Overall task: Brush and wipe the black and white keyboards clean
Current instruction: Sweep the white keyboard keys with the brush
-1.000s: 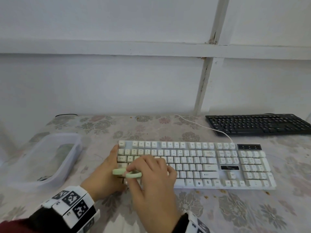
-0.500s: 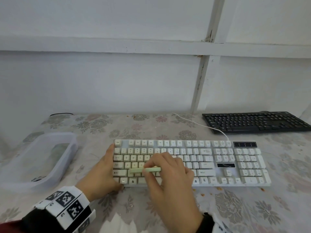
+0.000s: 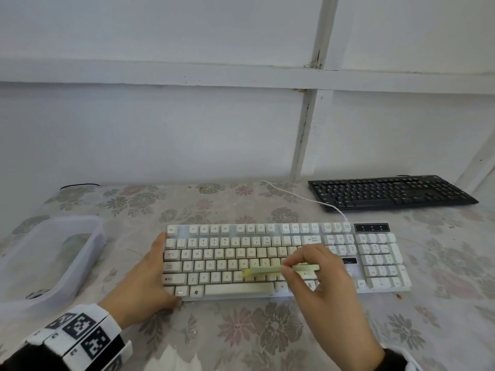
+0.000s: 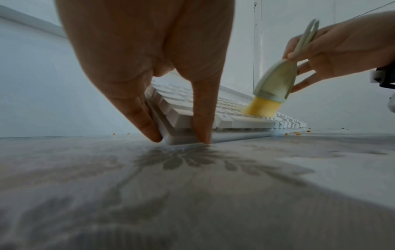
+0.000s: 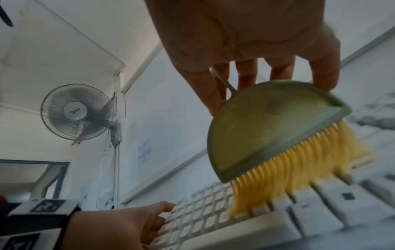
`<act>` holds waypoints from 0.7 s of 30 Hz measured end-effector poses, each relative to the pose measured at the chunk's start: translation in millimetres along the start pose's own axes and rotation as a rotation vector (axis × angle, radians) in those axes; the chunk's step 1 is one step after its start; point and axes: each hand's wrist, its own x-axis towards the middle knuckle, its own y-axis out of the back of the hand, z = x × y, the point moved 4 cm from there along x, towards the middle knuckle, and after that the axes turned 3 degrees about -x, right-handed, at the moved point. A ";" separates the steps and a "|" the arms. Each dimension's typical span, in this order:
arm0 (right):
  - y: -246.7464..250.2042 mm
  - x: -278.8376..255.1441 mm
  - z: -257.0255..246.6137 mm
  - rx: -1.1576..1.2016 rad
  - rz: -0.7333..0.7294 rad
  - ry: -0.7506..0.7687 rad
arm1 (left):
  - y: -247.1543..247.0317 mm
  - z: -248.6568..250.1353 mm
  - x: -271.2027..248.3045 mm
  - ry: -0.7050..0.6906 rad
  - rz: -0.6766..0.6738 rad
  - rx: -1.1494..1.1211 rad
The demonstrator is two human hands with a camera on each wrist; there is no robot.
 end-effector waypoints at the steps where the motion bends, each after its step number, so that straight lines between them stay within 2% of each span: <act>1: 3.6 -0.2 1.4 -0.022 0.017 -0.001 | 0.1 1.2 0.0 -0.006 0.003 -0.001; 7: 2.1 -2.9 -7.1 0.106 -0.018 0.030 | 1.0 5.9 -1.8 -0.008 0.007 0.009; 11: 18.9 4.1 12.3 0.007 0.072 0.003 | 0.3 9.3 -1.9 -0.018 -0.001 -0.012; 17: 42.3 9.0 20.6 0.167 0.068 -0.008 | 0.8 8.9 -1.7 0.000 0.005 0.003; 21: 51.8 6.3 40.3 0.118 0.136 -0.060 | 0.8 10.9 -2.2 0.007 -0.001 -0.001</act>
